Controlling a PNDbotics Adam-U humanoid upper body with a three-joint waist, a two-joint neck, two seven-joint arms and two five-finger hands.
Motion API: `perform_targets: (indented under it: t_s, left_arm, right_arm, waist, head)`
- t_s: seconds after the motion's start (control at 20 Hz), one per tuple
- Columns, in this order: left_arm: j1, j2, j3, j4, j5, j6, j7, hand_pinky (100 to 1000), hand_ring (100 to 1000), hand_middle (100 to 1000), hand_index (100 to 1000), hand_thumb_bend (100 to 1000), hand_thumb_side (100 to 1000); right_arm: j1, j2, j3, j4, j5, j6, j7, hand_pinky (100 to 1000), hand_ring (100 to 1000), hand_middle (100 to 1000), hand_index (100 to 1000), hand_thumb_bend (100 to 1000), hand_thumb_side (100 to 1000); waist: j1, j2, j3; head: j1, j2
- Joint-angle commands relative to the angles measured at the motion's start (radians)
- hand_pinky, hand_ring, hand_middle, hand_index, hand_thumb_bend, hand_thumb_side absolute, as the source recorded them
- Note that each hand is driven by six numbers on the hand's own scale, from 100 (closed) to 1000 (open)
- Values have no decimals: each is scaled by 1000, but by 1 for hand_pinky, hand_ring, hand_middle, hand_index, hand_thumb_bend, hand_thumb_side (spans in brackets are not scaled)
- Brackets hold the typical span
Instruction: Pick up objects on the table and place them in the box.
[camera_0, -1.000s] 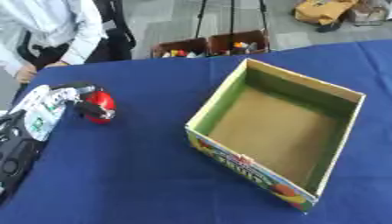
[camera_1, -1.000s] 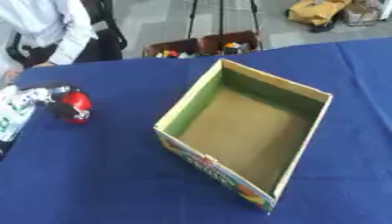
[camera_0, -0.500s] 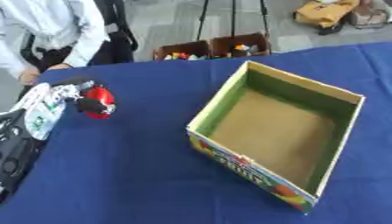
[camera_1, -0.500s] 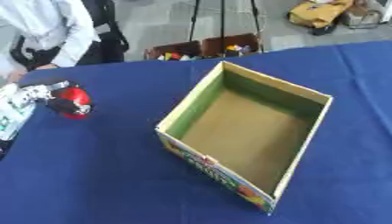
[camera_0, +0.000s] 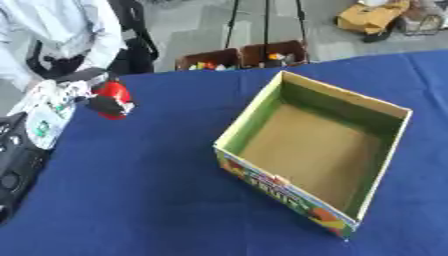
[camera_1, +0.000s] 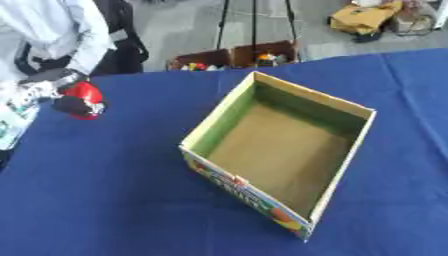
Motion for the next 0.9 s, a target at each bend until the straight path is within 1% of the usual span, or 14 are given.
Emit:
perform_targets:
  t_s: [0.05,0.2,0.4,0.55,0.6,0.7,0.9]
  left_arm:
    - [-36,37,-10,-86,11,-22,7,446,479,794,759,100,430]
    - [-53,39,-30,-159,9,-51,7,450,482,793,763,100,442]
    - [-76,31,-59,-258,1,-80,-18,453,485,793,765,100,452]
    - [-104,9,-79,-333,8,-96,-38,453,482,791,772,100,455]
    - [-113,0,-85,-359,11,-100,-45,454,482,789,773,100,456]
    - [-127,-16,-98,-408,16,-104,-61,455,482,789,778,100,491]
    - [-156,-64,-126,-501,26,-93,-104,454,480,785,778,100,494]
  right_arm:
    - [-9,-17,-12,-12,-7,3,0,719,777,762,817,100,1000]
    - [-10,-16,-9,-12,-12,4,4,719,776,762,817,100,1000]
    - [-14,-12,-5,-12,-20,5,9,718,776,762,816,100,1000]
    - [-18,-8,-2,-12,-26,6,12,718,776,762,816,100,1000]
    - [-19,-7,-1,-12,-28,7,13,718,776,762,816,100,1000]
    - [-21,-5,0,-12,-31,7,15,718,775,762,815,100,1000]
    - [-28,3,4,-12,-39,8,19,718,775,762,815,100,1000]
  waist:
    - [-3,-34,4]
    - [-2,-47,7]
    - [0,-64,9]
    - [-1,-76,8]
    - [-1,-79,7]
    - [-2,-85,4]
    - [-1,-96,-5]
  head:
    - [-9,18]
    - [-15,28]
    - [-20,37]
    - [-29,41]
    - [-31,41]
    - [-34,41]
    - [-35,41]
